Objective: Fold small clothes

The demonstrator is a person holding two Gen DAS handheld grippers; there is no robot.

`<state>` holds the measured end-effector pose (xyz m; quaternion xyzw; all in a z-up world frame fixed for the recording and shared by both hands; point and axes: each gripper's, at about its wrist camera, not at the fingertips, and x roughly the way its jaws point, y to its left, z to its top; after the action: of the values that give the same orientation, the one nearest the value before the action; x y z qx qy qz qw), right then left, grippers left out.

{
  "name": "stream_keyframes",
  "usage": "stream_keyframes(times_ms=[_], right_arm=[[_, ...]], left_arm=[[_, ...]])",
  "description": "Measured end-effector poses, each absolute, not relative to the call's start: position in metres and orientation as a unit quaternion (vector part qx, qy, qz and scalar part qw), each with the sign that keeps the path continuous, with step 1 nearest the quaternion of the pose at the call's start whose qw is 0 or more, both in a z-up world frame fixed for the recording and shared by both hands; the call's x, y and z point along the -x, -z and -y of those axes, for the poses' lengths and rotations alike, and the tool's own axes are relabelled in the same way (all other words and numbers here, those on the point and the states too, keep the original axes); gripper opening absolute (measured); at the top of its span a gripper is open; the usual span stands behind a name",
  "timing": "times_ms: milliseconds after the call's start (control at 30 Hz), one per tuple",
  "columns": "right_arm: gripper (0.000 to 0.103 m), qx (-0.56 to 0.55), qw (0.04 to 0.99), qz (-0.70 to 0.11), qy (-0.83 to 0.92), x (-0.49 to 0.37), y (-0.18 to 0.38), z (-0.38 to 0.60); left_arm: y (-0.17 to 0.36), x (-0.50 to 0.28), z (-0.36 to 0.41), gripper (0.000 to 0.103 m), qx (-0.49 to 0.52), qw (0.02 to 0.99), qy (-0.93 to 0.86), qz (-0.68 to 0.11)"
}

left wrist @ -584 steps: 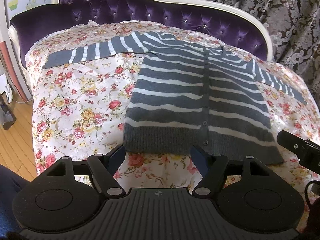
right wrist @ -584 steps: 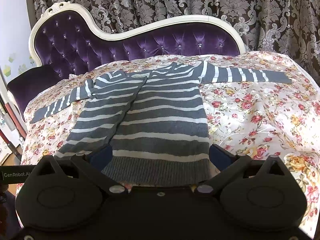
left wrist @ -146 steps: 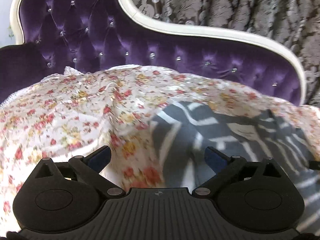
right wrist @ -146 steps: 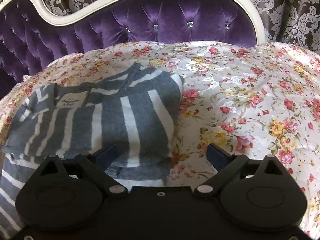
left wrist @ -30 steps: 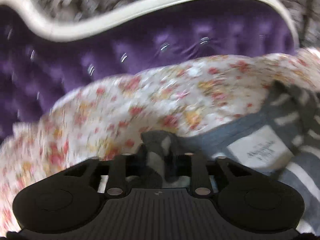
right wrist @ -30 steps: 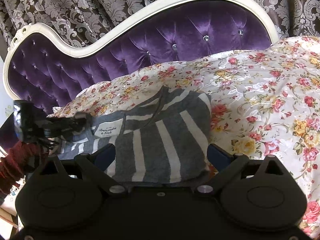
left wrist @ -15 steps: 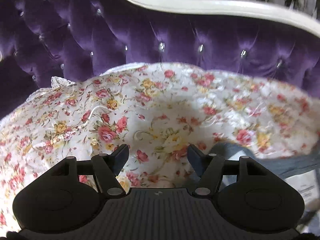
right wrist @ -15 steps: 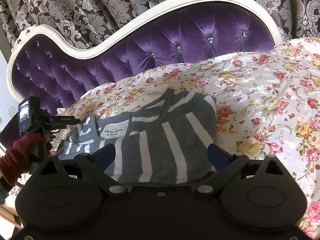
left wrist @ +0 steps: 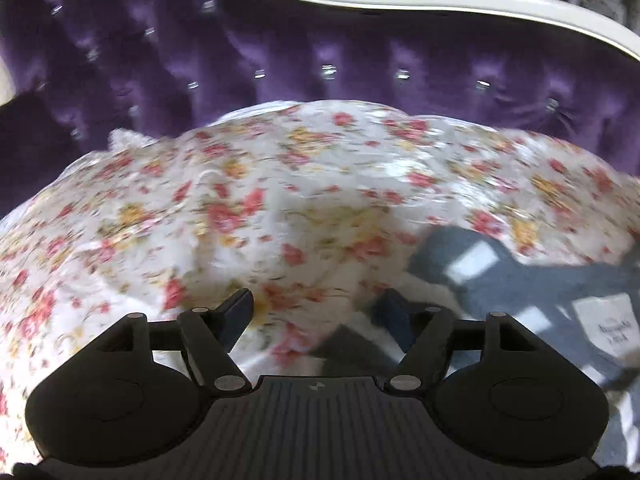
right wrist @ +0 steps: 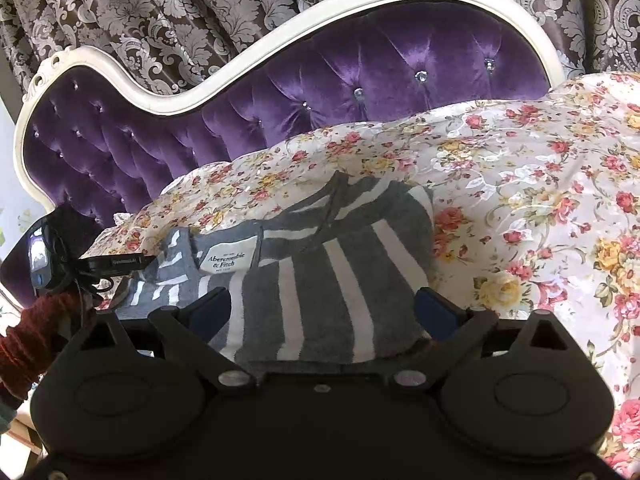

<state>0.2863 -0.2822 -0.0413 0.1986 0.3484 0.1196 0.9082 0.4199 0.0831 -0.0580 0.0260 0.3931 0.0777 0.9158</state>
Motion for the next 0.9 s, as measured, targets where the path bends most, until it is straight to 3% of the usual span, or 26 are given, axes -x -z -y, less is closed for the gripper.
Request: stream_keyframes(times_ms=[133,367,900], right_arm=[[0.099,-0.203,0.909,-0.346,-0.116,-0.286,0.042,0.285],[0.103,-0.214,0.903,-0.35,-0.126,-0.285,0.045,0.287],[0.103,-0.182,0.921,-0.322,-0.122,-0.254,0.048,0.284]], left_arm=[[0.045,-0.406,-0.097,0.07,0.011,0.918,-0.087,-0.386],[0.008,-0.336,-0.084,0.102,0.059,0.932,-0.027,-0.357],[-0.011,-0.151,-0.051,0.103,0.038,0.939,0.024,-0.341]])
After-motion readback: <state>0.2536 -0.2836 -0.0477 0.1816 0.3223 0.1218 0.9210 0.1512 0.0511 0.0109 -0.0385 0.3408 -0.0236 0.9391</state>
